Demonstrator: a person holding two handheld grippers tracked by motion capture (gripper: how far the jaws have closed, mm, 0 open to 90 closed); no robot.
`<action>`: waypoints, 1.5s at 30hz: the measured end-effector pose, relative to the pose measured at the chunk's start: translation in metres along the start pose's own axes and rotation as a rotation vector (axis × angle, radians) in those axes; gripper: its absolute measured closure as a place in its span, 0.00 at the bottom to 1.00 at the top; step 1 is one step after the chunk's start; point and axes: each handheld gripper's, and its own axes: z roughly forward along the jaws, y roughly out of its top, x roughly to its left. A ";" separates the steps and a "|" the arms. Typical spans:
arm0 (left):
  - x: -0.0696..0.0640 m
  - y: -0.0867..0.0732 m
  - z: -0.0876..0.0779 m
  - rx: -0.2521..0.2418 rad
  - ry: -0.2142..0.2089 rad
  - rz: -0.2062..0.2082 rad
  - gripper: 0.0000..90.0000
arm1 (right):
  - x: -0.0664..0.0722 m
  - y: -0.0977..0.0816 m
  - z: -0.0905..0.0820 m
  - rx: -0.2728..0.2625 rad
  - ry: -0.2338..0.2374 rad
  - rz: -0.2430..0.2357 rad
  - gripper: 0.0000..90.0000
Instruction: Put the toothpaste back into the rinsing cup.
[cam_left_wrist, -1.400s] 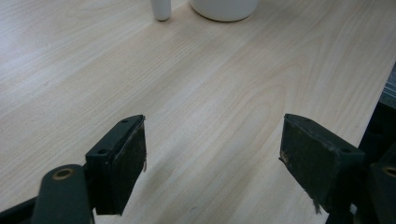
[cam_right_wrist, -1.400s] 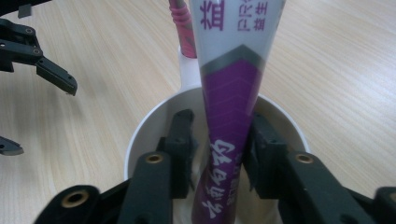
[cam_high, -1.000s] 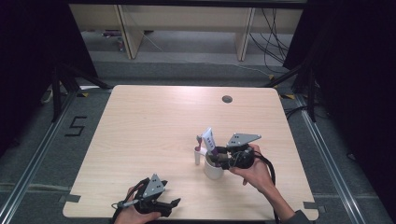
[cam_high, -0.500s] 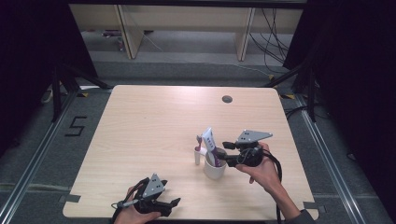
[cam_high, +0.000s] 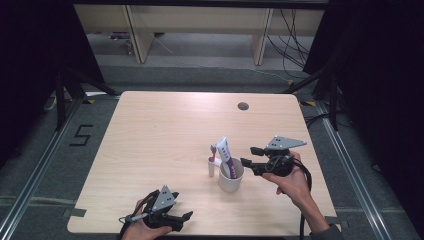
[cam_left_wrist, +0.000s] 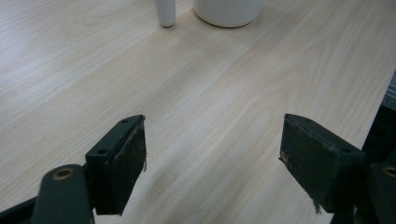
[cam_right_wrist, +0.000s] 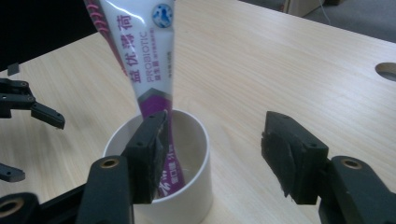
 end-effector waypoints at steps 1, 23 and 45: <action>0.000 0.000 0.000 0.000 -0.001 0.001 0.25 | 0.001 0.000 -0.002 0.010 -0.001 0.025 0.45; 0.001 0.000 0.000 0.012 -0.006 -0.002 0.25 | -0.025 -0.021 -0.027 0.008 -0.088 0.098 0.31; 0.002 0.000 -0.001 0.012 0.016 -0.002 0.25 | -0.028 -0.049 -0.037 0.067 -0.120 0.109 0.26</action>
